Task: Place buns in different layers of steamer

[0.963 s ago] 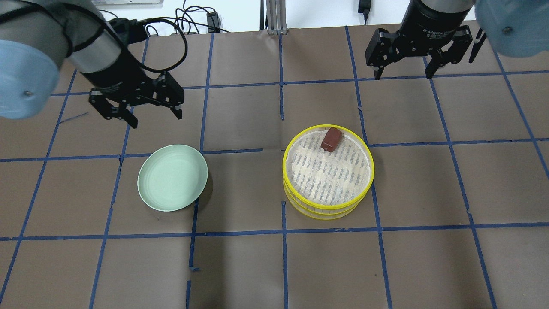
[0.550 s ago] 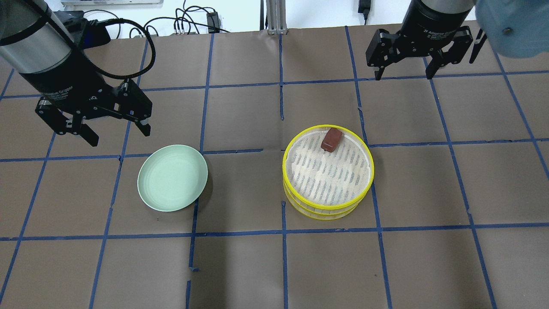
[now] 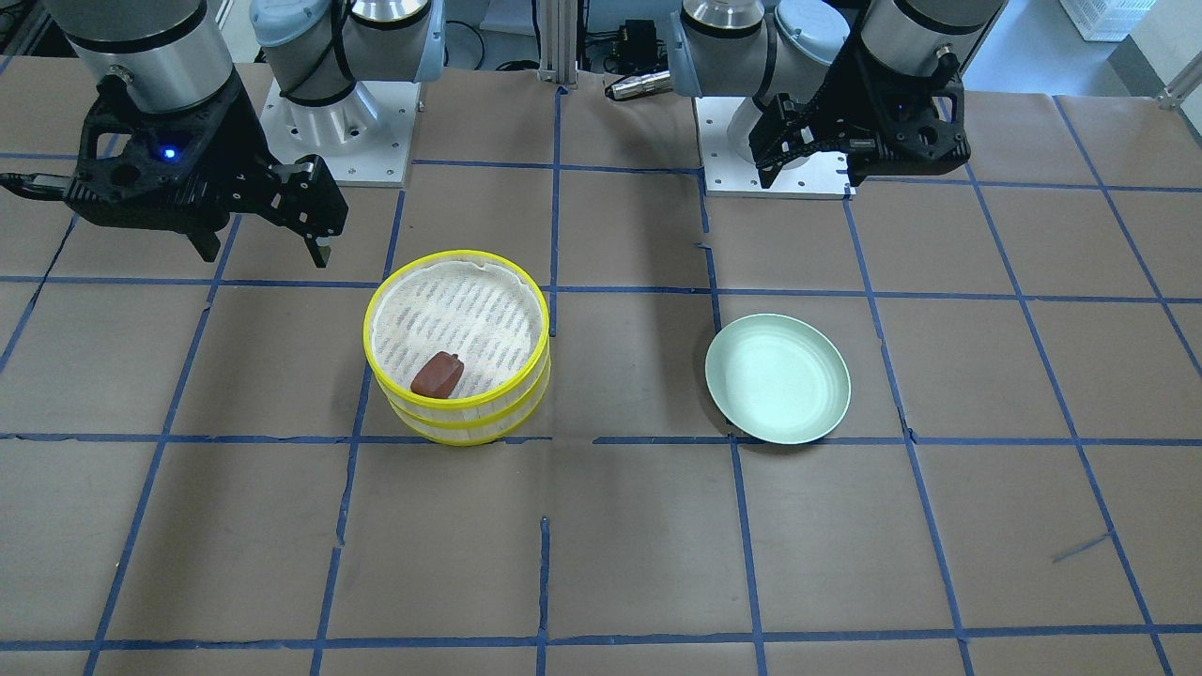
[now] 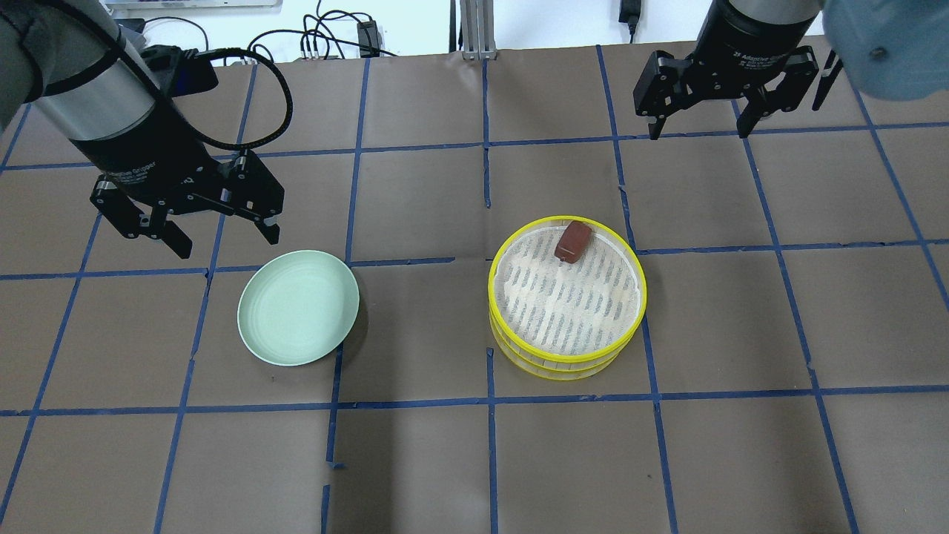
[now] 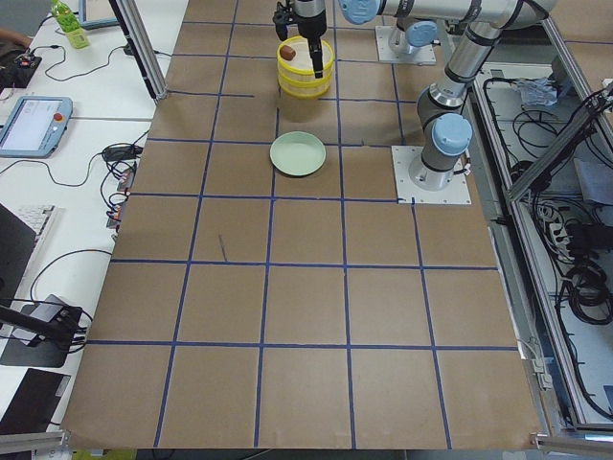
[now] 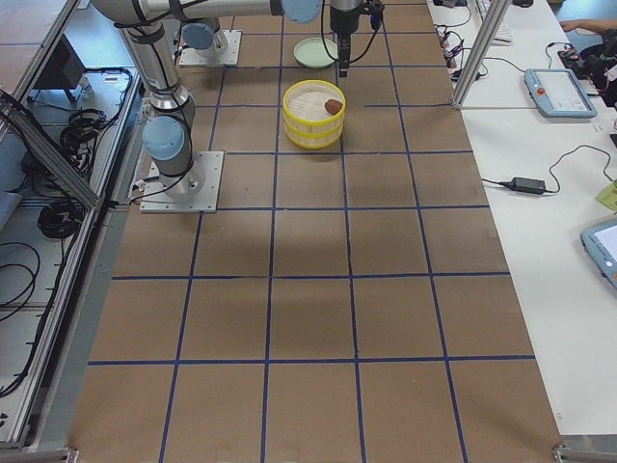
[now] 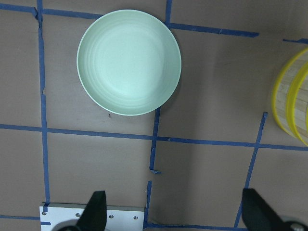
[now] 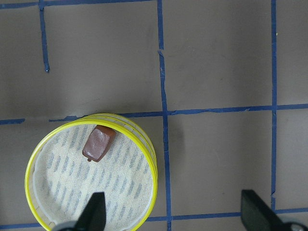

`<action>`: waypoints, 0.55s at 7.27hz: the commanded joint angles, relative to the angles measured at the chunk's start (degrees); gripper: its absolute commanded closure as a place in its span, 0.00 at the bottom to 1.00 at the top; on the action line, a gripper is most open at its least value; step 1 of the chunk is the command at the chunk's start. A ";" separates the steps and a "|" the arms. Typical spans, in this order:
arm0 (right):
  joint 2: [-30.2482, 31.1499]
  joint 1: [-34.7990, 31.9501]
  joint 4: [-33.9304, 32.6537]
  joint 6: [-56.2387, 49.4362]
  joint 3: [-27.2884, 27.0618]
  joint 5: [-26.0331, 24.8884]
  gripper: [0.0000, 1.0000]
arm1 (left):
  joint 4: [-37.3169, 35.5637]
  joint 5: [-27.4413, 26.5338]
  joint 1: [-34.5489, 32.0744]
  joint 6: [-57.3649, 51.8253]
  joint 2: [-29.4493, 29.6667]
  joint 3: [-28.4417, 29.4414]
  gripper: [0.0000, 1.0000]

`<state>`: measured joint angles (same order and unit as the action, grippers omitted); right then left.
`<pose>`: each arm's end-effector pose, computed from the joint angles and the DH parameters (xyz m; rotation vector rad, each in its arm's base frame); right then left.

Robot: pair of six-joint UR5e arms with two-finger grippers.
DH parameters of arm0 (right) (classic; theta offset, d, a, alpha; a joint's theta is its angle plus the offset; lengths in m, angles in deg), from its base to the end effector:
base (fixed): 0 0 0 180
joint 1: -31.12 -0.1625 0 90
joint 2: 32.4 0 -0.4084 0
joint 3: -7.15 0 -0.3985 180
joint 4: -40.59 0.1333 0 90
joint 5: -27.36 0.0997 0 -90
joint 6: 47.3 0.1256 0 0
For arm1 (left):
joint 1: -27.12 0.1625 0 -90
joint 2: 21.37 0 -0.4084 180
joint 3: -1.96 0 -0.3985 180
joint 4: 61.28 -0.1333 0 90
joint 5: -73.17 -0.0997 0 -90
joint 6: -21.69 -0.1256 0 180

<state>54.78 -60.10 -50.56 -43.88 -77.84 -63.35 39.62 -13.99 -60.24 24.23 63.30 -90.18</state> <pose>0.1429 -0.5222 0.4661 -0.0607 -3.1296 0.0920 -0.1190 -0.4479 0.4536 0.1446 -3.0816 -0.2078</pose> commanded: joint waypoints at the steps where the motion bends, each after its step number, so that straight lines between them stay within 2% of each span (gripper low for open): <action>1: 0.00 -0.02 0.00 -0.08 0.00 -0.08 0.00 | -4.39 -0.12 -0.35 -0.69 0.41 -0.68 0.00; 4: 0.00 -0.19 0.09 0.01 0.00 -0.08 0.00 | -4.49 -0.11 -0.35 -0.78 0.68 -0.85 0.00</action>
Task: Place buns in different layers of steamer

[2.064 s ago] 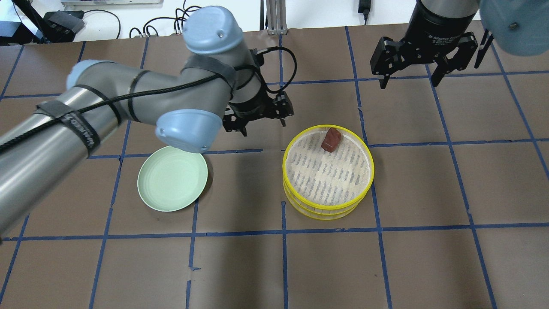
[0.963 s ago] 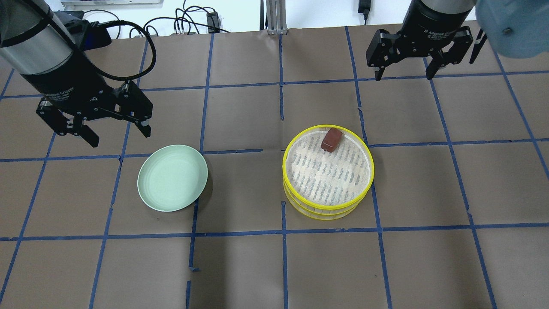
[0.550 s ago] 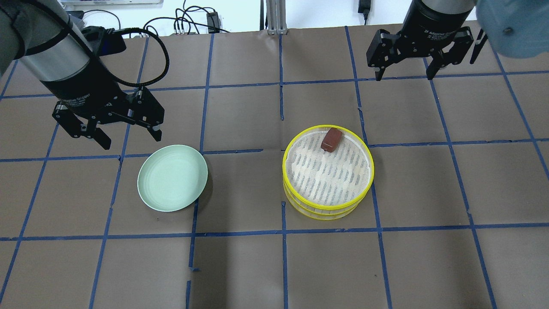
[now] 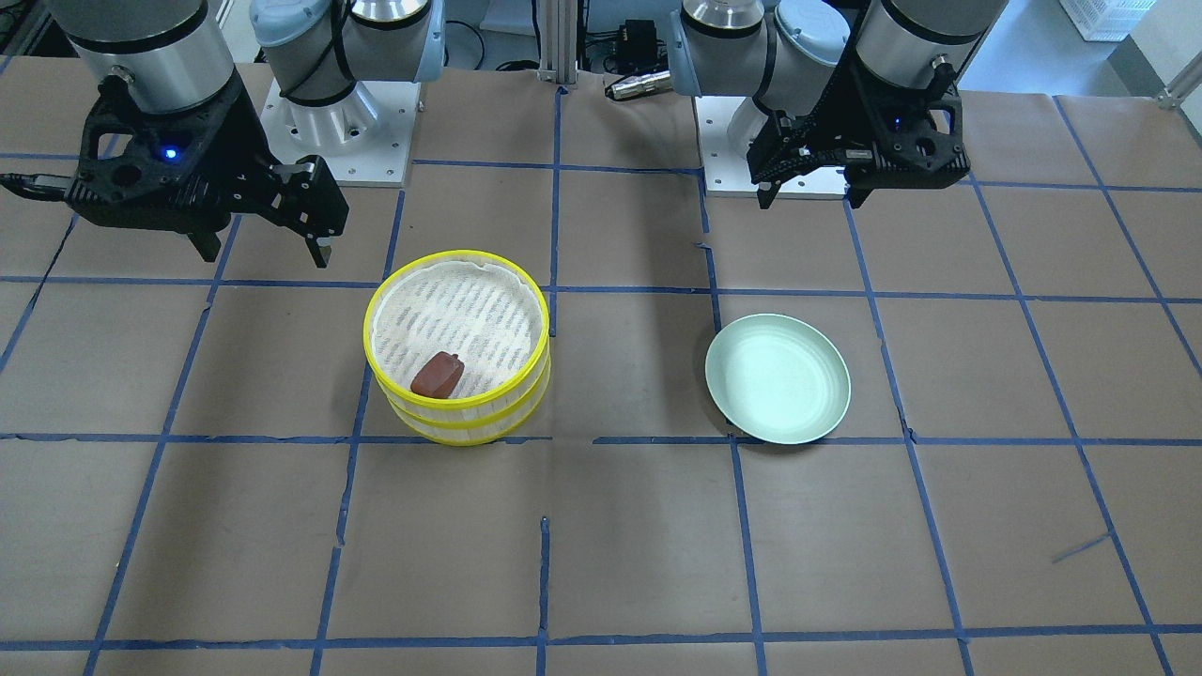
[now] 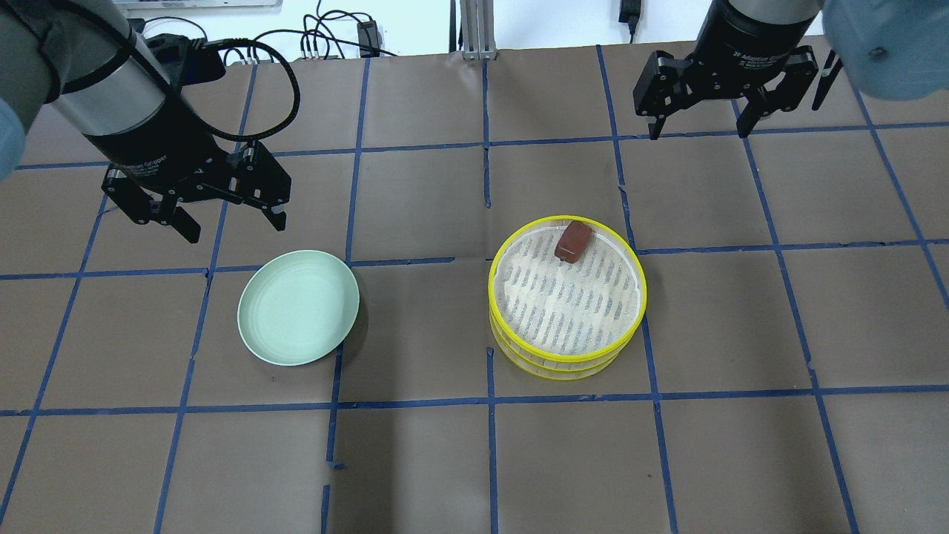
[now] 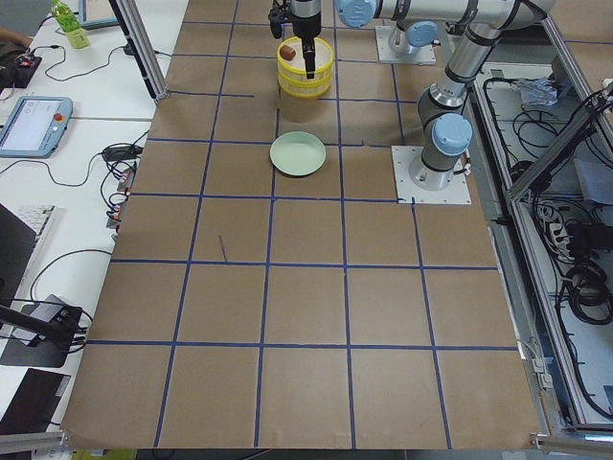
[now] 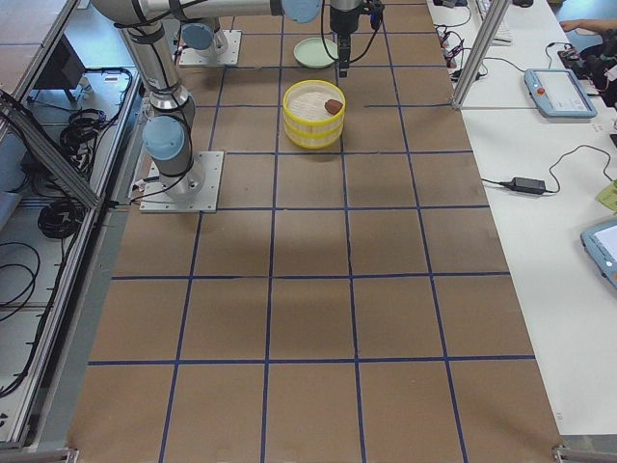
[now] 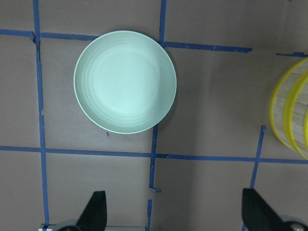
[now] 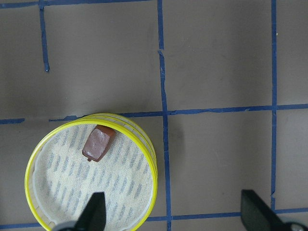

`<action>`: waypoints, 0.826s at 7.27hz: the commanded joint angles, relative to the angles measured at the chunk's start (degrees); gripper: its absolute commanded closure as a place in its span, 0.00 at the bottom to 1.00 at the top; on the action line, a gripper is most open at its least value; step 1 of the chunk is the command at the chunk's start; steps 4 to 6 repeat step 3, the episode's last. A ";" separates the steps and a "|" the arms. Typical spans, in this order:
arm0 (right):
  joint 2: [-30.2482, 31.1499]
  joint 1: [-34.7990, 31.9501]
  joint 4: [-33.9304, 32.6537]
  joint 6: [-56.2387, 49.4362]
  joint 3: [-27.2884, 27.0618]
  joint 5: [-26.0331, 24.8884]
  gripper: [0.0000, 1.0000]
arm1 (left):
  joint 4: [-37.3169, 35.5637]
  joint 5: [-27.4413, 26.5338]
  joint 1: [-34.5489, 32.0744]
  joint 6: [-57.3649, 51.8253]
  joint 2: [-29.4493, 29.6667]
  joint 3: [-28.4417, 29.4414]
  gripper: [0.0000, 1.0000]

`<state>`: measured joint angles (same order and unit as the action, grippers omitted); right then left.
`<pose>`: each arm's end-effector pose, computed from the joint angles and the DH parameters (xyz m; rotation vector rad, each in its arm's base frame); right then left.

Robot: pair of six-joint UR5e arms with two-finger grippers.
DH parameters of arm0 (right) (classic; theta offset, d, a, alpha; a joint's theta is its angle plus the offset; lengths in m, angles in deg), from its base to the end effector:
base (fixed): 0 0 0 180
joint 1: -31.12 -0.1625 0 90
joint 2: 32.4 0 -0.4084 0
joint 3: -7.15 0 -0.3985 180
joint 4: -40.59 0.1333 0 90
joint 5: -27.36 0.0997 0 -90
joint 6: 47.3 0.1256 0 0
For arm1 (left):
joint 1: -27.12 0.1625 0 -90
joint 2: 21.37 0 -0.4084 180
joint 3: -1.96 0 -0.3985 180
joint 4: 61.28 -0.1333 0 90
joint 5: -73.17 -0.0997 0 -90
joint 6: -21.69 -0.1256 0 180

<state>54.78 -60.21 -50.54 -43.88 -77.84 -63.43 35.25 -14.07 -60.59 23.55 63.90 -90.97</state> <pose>0.1437 -0.5219 0.4660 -0.0577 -3.1284 0.0915 -0.1211 -0.4588 0.4488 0.1150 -3.0884 -0.1274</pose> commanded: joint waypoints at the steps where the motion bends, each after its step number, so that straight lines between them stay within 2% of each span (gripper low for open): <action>1: 0.00 0.01 -0.02 0.10 0.00 -0.01 0.00 | -0.20 0.05 0.00 -0.10 0.07 0.03 0.00; 6: 0.00 -0.08 0.07 0.10 0.00 -0.01 0.00 | -0.20 -0.04 0.08 -0.27 0.07 0.03 0.00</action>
